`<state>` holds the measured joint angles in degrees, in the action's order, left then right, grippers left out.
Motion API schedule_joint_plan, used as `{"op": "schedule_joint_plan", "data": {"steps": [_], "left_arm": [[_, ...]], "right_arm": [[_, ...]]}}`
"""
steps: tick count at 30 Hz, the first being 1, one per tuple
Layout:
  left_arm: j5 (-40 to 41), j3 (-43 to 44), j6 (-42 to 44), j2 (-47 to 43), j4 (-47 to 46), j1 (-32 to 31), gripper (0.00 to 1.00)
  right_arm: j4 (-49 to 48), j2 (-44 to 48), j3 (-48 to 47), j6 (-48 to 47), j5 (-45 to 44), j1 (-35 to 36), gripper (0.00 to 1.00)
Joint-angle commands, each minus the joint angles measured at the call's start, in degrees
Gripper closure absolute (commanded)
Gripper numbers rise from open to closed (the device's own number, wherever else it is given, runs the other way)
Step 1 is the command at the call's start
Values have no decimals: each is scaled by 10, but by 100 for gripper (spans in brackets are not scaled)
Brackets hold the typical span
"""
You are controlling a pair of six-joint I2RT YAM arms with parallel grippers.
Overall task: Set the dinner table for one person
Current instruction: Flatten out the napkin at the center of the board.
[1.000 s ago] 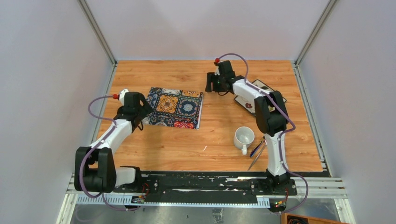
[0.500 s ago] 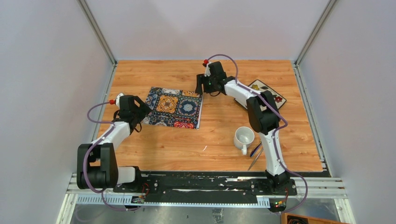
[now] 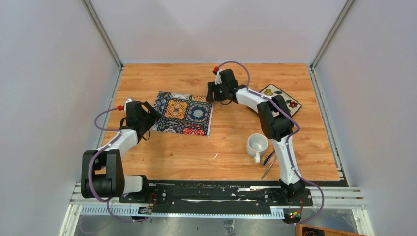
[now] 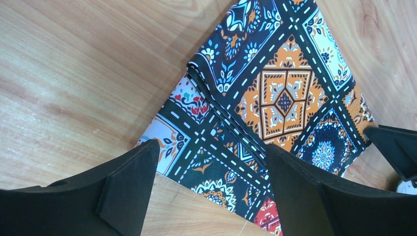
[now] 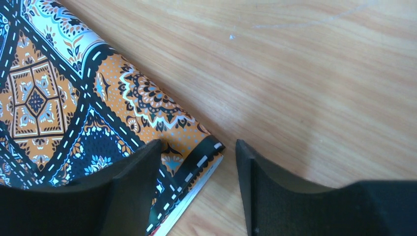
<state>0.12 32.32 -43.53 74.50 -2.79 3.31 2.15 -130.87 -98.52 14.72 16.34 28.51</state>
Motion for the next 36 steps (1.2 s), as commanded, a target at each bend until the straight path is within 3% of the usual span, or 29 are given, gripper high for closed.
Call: {"op": "schedule_joint_plan", "data": {"steps": [1,3,7,23,30,36], "left_arm": [[-12,-3,1,9,-15,4,15],[-11,-5,4,8,-15,4,15],[-13,-4,5,10,-15,4,15],[-50,7,8,29,-28,4,16],[-62,8,5,29,-36,4,16],[-83,9,-4,34,-44,1,16]], "right_arm": [[11,-33,-6,6,19,6,46],[11,-36,-5,8,19,6,70],[11,-31,7,10,14,7,99],[61,155,151,-6,-148,-21,100],[71,252,267,0,-143,-12,100],[79,273,313,-1,-148,26,100]]}}
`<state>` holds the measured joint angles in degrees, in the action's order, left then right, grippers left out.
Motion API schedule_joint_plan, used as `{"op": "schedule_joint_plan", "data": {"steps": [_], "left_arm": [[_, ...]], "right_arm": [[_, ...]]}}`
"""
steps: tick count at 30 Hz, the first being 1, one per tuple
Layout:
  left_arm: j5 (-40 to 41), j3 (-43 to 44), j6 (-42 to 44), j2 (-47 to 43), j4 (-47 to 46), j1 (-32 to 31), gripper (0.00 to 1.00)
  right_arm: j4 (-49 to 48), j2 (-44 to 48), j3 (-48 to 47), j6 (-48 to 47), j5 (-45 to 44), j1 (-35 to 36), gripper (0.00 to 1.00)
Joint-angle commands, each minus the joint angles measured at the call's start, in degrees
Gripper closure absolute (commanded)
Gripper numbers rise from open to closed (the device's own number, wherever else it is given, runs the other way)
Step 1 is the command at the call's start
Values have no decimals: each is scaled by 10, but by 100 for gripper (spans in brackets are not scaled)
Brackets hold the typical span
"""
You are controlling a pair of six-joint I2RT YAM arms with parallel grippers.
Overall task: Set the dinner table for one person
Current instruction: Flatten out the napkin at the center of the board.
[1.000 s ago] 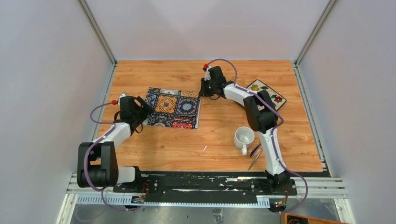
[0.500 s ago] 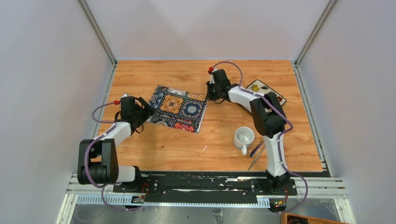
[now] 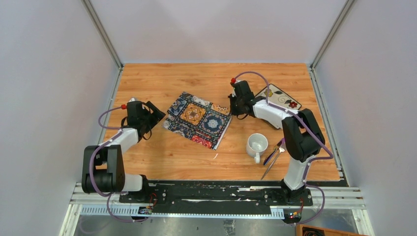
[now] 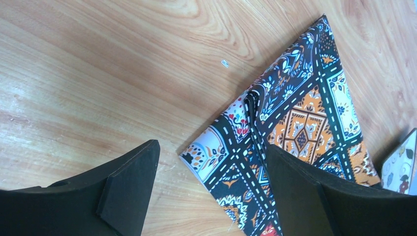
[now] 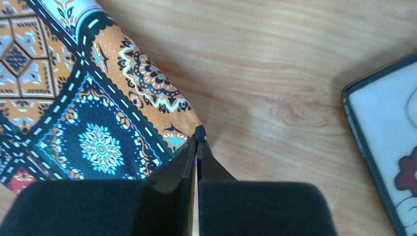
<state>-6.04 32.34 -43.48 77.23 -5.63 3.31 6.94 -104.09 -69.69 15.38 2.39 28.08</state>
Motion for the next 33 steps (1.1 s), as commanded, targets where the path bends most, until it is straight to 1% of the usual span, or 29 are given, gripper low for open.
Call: {"op": "schedule_joint_plan", "data": {"steps": [1,8,12,14,15,17,18,19,20,21,22,25,28,31,33], "left_arm": [[-23,8,-6,6,-16,-2,16],[-2,7,-13,-13,-15,-45,15],[-1,8,-12,-14,-16,-50,15],[0,8,-11,-16,-14,-51,14],[0,8,-10,-18,-15,-50,14],[1,5,-9,-23,-15,-51,14],[3,3,-8,-26,-14,-51,14],[6,0,-7,-30,-14,-51,14],[9,-3,-7,-35,-14,-52,13],[14,-6,-6,-42,-13,-52,13],[23,-11,-7,-51,-11,-52,13],[68,-18,-5,-84,27,-53,13],[109,-20,0,-116,78,-57,14],[111,-43,-10,-147,90,-58,14],[109,-63,-22,-168,90,-62,15]], "right_arm": [[32,1,27,-5,-10,38,100],[18,-39,30,17,-6,104,100],[19,-57,19,24,-18,143,100],[24,-62,13,23,-23,151,100],[27,-61,10,23,-33,152,92],[31,-55,4,19,-54,152,64],[33,-50,1,15,-64,152,53],[36,-45,-3,7,-71,152,45],[40,-42,-10,1,-76,152,41],[46,-40,-19,-6,-82,152,38],[53,-40,-29,-13,-87,152,37],[65,-41,-64,-29,-103,152,37],[77,-49,-105,-42,-101,151,37],[81,-71,-151,-55,-79,148,37],[81,-104,-187,-66,-60,146,37]]}}
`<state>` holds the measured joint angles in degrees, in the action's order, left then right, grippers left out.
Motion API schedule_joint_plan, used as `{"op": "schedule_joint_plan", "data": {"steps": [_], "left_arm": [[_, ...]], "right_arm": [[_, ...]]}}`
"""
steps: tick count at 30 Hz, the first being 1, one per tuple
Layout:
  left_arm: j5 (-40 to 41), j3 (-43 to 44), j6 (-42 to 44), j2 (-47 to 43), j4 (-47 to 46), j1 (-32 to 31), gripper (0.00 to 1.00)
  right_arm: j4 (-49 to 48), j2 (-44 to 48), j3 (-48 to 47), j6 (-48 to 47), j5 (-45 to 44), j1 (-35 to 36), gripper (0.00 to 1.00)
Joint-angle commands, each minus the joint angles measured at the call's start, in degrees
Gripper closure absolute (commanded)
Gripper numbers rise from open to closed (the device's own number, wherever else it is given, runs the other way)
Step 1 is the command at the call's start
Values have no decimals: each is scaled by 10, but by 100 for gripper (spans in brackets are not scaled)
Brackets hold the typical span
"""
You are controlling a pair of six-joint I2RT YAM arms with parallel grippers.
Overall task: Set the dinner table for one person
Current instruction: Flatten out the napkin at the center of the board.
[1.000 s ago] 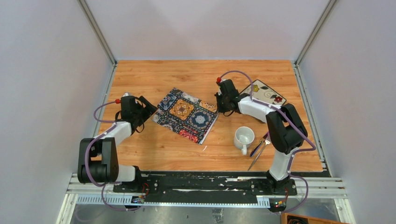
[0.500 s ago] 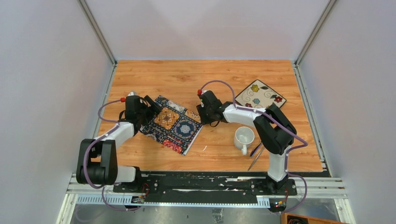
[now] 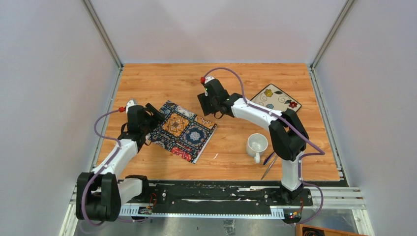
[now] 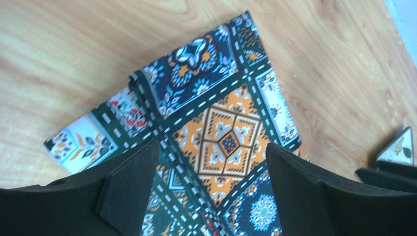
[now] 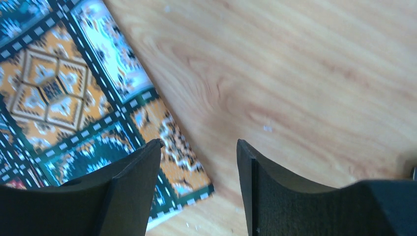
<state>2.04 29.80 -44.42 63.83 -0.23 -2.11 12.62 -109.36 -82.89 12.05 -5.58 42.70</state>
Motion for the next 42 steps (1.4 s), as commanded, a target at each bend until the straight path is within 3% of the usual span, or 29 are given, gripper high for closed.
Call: {"op": "schedule_joint_plan", "data": {"steps": [1,9,15,22,37,40,42], "left_arm": [[32,-47,-21,-50,41,-11,15],[126,-128,-84,-165,114,-38,17],[133,-154,-99,-204,135,-43,17],[109,-199,-127,-259,88,-46,19],[98,-193,-119,-238,76,-47,19],[93,-191,-119,-235,71,-47,20],[92,-191,-119,-234,68,-47,20]], "right_arm": [[24,-68,-83,-40,30,-1,37],[39,-189,-245,-86,98,-3,37],[41,-243,-296,-73,147,-9,38],[17,-261,-297,-35,206,-11,38],[-59,-263,-218,21,270,-11,41],[-64,-262,-206,23,270,-12,49],[-66,-260,-200,24,270,-12,71]]}}
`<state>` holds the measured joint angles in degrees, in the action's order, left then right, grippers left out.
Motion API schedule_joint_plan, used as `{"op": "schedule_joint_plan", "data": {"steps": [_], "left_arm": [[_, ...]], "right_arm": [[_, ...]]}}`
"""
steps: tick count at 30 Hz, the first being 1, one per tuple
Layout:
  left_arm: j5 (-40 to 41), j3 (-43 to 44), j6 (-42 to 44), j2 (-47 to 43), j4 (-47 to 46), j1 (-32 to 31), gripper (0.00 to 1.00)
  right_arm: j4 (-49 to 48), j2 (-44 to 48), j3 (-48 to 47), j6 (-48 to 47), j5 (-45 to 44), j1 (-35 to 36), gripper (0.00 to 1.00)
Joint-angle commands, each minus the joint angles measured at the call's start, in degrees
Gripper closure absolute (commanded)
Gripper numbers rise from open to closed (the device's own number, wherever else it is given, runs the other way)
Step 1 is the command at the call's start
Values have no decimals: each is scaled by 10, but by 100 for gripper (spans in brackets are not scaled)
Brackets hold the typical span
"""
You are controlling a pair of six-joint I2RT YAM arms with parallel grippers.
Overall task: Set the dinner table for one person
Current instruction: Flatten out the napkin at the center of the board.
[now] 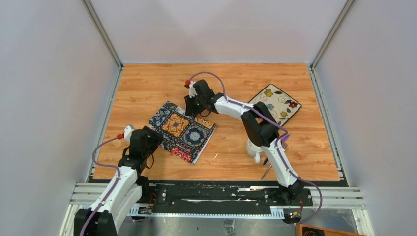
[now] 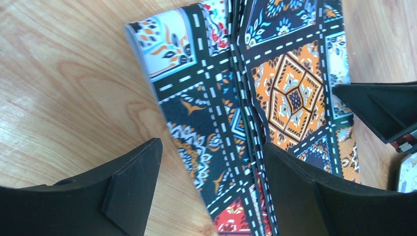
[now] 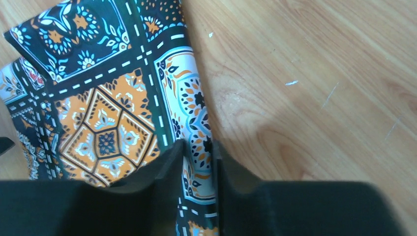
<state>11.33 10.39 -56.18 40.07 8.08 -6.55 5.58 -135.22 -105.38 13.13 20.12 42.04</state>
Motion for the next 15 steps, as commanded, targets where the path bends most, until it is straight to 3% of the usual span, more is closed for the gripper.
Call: {"op": "schedule_joint_plan", "data": {"steps": [1,3,8,15], "left_arm": [[-1,3,-1,4,-15,-3,20],[-1,2,-1,7,-17,-3,20],[-11,3,-1,18,-28,-3,20],[-16,3,3,25,-37,-3,21]], "right_arm": [[3,-1,27,14,12,-7,83],[3,3,29,13,8,-9,99],[6,6,24,14,-18,-24,100],[-8,16,38,55,-136,-72,100]]}}
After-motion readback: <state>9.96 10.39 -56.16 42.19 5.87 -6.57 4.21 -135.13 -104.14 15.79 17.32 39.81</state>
